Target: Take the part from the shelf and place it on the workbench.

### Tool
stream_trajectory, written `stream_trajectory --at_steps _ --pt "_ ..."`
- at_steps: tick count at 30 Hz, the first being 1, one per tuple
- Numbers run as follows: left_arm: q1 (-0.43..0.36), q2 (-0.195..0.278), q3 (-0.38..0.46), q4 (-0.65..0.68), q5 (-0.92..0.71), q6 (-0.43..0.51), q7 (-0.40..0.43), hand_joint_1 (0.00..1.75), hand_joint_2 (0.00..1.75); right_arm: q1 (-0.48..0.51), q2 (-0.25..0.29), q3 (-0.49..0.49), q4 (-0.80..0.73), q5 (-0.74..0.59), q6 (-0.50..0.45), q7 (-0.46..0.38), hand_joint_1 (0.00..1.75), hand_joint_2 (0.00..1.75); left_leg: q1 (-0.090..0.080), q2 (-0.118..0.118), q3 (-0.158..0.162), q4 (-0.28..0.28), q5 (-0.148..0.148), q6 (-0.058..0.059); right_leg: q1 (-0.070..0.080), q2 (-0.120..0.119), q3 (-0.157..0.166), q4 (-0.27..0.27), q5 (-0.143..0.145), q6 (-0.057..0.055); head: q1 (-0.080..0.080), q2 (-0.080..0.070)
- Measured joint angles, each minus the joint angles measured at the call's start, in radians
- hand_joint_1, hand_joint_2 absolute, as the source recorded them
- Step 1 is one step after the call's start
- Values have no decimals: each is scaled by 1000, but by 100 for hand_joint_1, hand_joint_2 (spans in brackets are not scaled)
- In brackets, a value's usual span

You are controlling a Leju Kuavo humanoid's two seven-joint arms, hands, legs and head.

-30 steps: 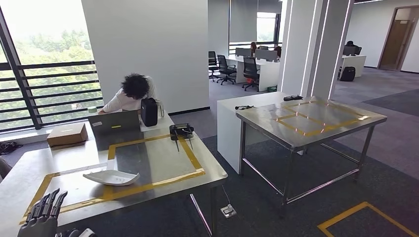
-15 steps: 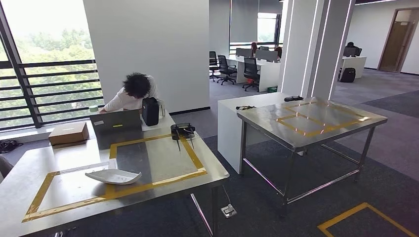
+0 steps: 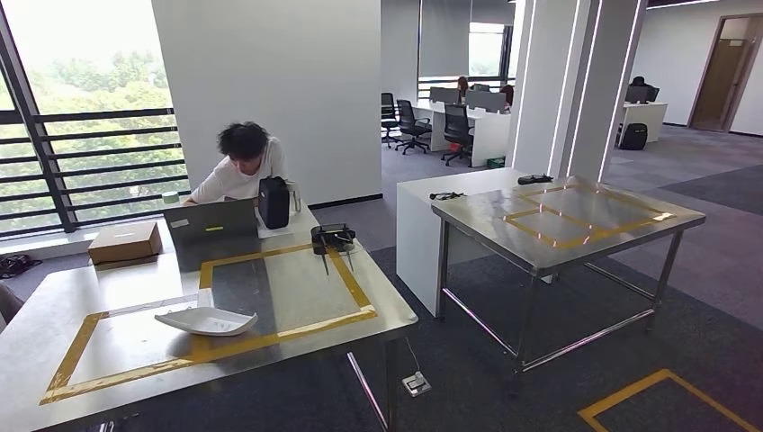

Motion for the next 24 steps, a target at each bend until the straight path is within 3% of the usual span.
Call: stream_trajectory --at_steps 24 --pt "368 -8 64 32 448 -187 170 0 0 96 -22 427 -82 -510 26 13 0 0 0 0 -3 0 -4 4 0 0 -1 -2 -3 4 0 0"
